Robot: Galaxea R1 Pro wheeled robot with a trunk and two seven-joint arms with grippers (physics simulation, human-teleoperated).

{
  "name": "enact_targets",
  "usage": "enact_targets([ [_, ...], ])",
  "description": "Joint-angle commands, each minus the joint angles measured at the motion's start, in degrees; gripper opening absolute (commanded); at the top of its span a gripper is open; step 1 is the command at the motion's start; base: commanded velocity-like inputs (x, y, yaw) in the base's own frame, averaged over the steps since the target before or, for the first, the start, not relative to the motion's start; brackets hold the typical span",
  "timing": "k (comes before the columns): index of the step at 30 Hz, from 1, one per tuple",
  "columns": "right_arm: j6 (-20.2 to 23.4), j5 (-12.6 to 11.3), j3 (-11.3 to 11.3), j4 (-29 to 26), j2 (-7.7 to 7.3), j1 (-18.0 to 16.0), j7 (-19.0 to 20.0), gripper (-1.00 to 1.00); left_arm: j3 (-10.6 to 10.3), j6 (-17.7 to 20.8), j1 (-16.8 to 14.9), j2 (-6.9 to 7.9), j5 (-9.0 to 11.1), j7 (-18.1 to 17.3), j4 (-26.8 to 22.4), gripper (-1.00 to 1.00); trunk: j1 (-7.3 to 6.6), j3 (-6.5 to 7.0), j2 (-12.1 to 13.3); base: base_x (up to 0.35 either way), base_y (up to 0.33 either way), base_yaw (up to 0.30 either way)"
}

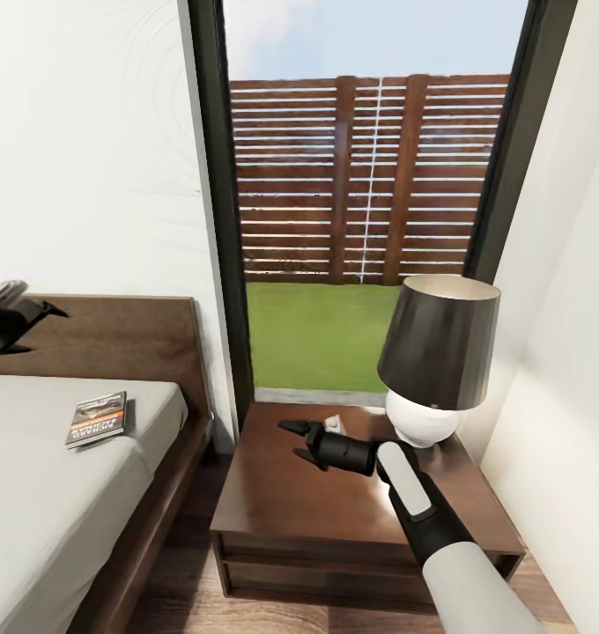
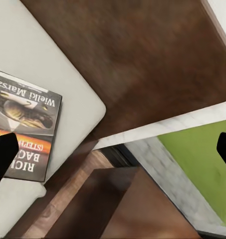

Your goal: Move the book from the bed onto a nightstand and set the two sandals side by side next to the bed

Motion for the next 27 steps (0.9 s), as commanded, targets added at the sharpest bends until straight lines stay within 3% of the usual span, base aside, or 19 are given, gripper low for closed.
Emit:
enact_targets([
  [1,0.10,0.55,0.24,0.04,0.04,-0.04,0.46,1.00,-0.78,0.20,-0.15,0.20,0.60,1.18,-0.01,1.00,-0.01,-0.06,-0.02,0.000,0.000,0.000],
  [3,-0.01,0.57,0.40,0.11,0.09,-0.04,0.45,1.00,-2.71,0.14,-0.22,0.26,0.47,1.65,0.02,1.00,-0.01,-0.06,-0.02,0.000,0.000,0.000],
  [6,-0.63,0.54,0.44,0.37,0.13,-0.04,0.45,1.00,-7.23,0.06,-0.28,0.22,0.16,2.08,0.16,1.00,-0.01,-0.06,-0.02,0.000,0.000,0.000],
  [7,-1.76,0.39,0.20,0.75,0.08,-0.04,0.51,1.00,-13.63,0.05,-0.32,0.21,0.13,2.28,0.22,1.00,-0.01,-0.06,-0.02,0.000,0.000,0.000],
  [8,-1.96,0.38,0.20,0.81,0.05,-0.04,0.52,1.00,-14.70,0.05,-0.33,0.22,0.21,2.30,0.21,1.00,-0.01,-0.06,-0.02,0.000,0.000,0.000],
  [16,-2.46,0.58,0.08,1.01,-0.14,-0.04,0.49,1.00,-18.03,-0.14,-0.35,0.23,1.32,2.22,0.05,1.00,-0.01,-0.06,-0.02,0.000,0.000,0.000],
  [22,-2.34,0.79,0.23,1.60,-0.21,-0.04,0.45,1.00,-18.67,-0.33,-0.35,0.08,1.58,1.94,0.03,1.00,-0.01,-0.06,-0.02,0.000,0.000,0.000],
  [27,-2.57,0.48,0.50,5.26,-0.26,-0.04,0.69,1.00,-18.95,-0.48,-0.30,-0.01,1.62,1.77,0.28,1.00,-0.01,-0.06,-0.02,0.000,0.000,0.000],
])
